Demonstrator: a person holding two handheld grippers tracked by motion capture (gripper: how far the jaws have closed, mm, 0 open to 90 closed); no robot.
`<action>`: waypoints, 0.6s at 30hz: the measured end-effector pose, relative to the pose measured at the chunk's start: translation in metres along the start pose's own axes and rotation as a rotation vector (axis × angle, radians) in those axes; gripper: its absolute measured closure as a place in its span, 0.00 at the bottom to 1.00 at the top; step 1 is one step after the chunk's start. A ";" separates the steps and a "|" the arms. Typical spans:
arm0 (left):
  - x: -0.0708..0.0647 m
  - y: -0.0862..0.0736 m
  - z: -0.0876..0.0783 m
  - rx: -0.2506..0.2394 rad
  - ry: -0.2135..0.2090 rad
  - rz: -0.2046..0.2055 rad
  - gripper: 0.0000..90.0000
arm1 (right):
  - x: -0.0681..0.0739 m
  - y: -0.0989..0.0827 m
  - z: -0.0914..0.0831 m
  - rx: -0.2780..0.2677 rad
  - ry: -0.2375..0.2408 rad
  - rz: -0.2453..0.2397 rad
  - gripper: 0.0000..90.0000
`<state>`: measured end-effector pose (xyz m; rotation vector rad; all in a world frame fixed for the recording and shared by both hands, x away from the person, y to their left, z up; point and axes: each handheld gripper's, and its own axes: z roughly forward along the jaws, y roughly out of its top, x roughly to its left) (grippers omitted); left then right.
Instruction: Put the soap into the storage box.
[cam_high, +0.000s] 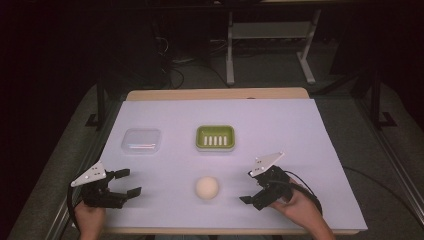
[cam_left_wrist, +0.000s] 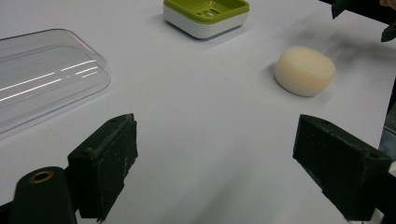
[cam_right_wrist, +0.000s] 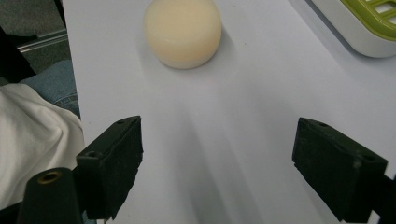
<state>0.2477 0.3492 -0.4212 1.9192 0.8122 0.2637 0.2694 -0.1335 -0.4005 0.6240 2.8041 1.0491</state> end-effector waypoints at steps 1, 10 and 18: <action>0.000 0.000 0.000 -0.001 0.000 -0.002 0.15 | 0.001 0.002 0.000 0.006 0.000 0.002 0.17; 0.001 0.000 -0.001 -0.002 0.000 0.001 0.15 | 0.001 0.013 0.005 0.010 0.008 -0.023 0.17; 0.000 0.000 -0.001 -0.003 -0.001 -0.001 0.15 | 0.003 0.022 0.009 0.021 0.023 -0.041 0.17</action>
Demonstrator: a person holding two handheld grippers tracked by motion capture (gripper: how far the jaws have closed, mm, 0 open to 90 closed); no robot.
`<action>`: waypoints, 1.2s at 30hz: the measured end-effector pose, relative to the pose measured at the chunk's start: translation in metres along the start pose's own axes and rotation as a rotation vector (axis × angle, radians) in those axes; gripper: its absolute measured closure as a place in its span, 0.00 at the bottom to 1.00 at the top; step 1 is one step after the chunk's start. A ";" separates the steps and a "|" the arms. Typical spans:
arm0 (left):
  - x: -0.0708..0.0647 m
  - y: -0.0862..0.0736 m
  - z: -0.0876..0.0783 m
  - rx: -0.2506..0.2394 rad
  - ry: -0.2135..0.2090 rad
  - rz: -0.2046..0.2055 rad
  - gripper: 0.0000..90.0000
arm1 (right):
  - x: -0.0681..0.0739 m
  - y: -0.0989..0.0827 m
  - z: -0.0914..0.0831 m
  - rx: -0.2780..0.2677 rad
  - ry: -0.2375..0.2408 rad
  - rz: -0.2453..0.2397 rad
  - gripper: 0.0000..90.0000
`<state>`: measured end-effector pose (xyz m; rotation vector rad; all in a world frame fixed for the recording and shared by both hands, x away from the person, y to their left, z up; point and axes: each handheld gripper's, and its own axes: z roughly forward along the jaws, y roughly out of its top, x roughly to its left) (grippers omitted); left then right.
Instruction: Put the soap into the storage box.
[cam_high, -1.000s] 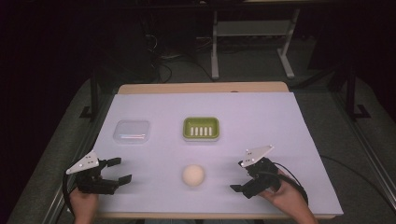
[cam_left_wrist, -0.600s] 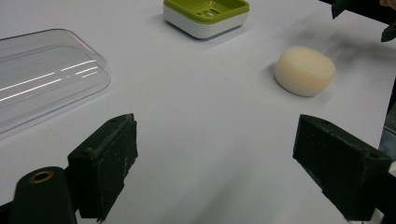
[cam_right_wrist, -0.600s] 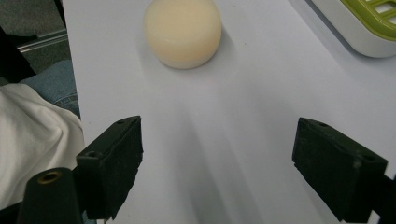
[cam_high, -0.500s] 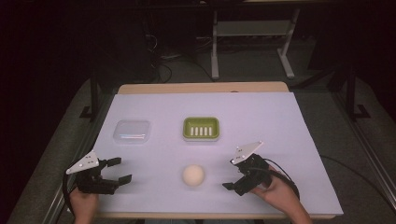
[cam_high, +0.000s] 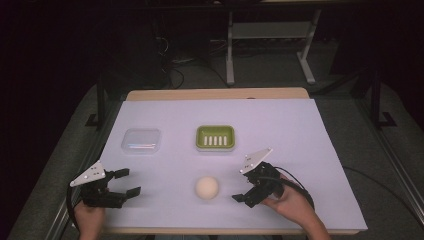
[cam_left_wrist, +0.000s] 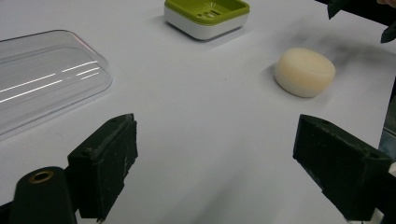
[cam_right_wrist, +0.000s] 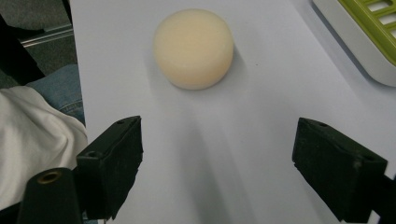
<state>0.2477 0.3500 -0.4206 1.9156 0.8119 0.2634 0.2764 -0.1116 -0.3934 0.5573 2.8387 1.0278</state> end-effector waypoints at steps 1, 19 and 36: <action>0.000 0.000 0.000 0.000 0.000 0.000 0.15 | 0.001 0.001 0.000 -0.001 0.002 0.002 0.17; 0.001 0.000 -0.001 0.001 0.002 0.002 0.15 | 0.003 0.029 0.018 0.014 0.018 -0.027 0.18; 0.001 0.000 -0.001 -0.008 0.003 -0.005 0.15 | 0.002 0.052 0.040 0.056 0.061 -0.033 0.17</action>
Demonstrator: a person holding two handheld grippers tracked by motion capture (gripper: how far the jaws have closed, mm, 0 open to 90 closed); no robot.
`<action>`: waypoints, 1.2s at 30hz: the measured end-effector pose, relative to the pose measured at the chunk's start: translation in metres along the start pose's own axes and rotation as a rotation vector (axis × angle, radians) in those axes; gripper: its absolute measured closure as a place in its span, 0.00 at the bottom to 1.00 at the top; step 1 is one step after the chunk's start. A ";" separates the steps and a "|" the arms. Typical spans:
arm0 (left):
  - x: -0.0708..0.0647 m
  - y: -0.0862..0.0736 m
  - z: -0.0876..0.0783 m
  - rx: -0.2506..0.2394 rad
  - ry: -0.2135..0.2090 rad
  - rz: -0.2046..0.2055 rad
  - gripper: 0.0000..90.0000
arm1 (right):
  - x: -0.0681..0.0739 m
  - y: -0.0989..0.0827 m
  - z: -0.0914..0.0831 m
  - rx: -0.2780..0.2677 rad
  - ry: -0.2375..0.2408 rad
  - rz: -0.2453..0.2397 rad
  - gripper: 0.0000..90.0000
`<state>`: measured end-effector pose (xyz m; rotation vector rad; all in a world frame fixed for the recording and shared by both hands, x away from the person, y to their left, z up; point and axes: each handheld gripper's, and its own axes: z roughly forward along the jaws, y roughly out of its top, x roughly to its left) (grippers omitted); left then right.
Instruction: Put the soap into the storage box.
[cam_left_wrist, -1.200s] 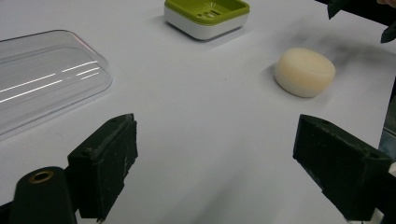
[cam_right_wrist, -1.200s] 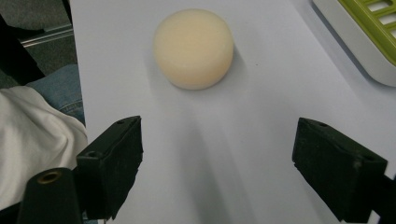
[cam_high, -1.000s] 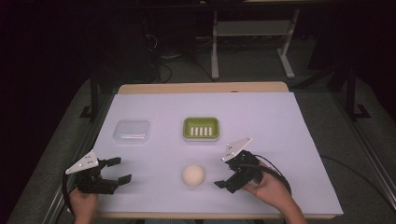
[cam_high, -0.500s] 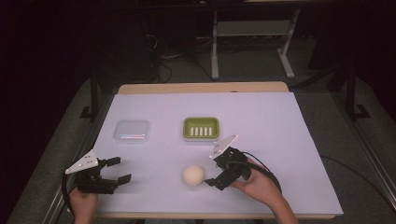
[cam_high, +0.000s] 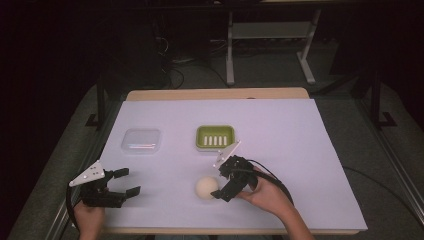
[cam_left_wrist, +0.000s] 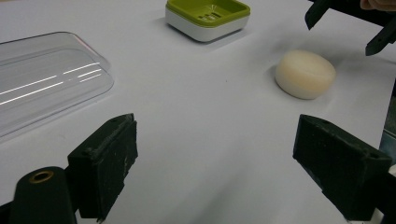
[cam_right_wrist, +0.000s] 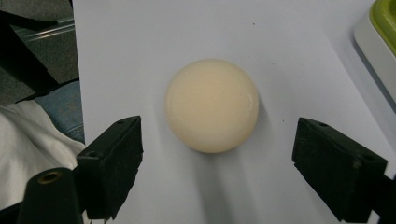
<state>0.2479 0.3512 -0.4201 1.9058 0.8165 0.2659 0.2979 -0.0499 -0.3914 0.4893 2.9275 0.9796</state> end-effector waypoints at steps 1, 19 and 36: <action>0.000 0.000 0.000 -0.001 0.000 -0.001 0.15 | 0.000 0.002 0.001 0.006 0.001 -0.002 0.17; 0.001 0.000 -0.001 -0.001 -0.002 0.003 0.15 | -0.001 0.016 0.021 0.049 0.028 -0.008 0.17; 0.000 0.001 0.000 0.001 -0.002 0.004 0.15 | -0.005 0.018 0.038 0.092 0.046 0.003 0.17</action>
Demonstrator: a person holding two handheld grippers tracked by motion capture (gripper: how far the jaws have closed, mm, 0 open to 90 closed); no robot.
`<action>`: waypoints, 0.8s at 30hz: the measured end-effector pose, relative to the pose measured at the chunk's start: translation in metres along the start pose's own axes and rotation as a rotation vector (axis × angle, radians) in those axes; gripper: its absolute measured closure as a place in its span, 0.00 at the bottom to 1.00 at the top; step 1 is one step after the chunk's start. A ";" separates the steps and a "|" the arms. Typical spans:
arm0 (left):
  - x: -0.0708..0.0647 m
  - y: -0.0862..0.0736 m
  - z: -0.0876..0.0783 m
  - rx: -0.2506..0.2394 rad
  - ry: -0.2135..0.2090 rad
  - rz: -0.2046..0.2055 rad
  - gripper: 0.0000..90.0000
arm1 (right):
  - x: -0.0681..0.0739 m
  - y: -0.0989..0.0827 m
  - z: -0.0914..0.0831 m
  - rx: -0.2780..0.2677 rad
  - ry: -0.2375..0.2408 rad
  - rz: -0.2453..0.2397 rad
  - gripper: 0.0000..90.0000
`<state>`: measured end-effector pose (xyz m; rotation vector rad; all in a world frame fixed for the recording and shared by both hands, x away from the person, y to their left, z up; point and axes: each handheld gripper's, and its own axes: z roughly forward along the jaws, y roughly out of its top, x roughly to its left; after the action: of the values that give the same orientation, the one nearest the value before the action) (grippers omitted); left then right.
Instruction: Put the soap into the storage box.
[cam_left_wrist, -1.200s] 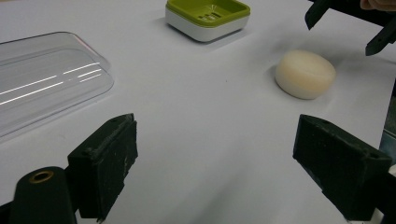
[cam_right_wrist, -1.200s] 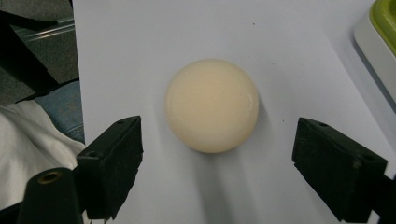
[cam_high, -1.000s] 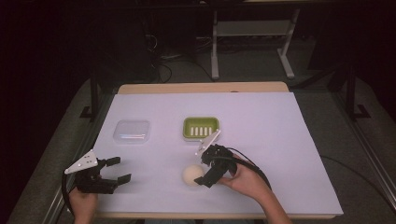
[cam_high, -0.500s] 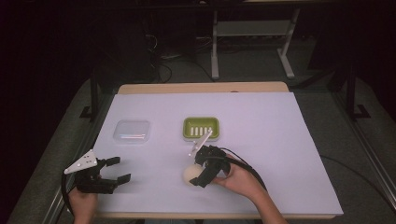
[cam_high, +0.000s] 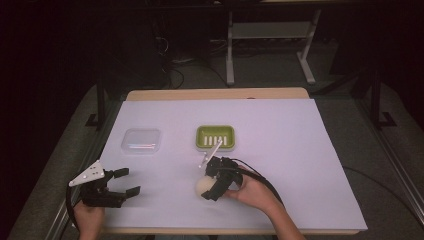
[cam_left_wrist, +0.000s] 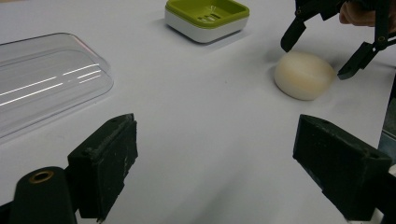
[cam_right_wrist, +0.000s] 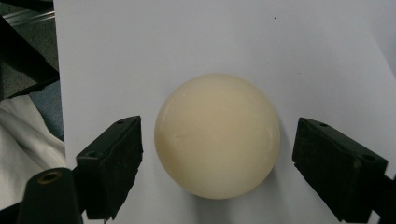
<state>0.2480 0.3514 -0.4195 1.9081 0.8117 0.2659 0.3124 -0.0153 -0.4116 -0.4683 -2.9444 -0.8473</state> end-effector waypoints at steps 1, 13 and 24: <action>0.000 0.000 0.000 0.000 0.000 0.000 0.15 | 0.000 0.000 0.001 0.003 0.001 0.001 0.17; 0.000 0.000 0.000 -0.002 -0.001 -0.002 0.15 | 0.001 0.003 0.012 0.036 0.007 0.003 0.17; 0.000 0.000 0.001 -0.004 -0.003 -0.003 0.15 | 0.000 0.004 0.019 0.066 -0.003 0.000 0.17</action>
<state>0.2483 0.3506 -0.4198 1.9036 0.8113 0.2630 0.3140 -0.0023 -0.4255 -0.4658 -2.9641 -0.7481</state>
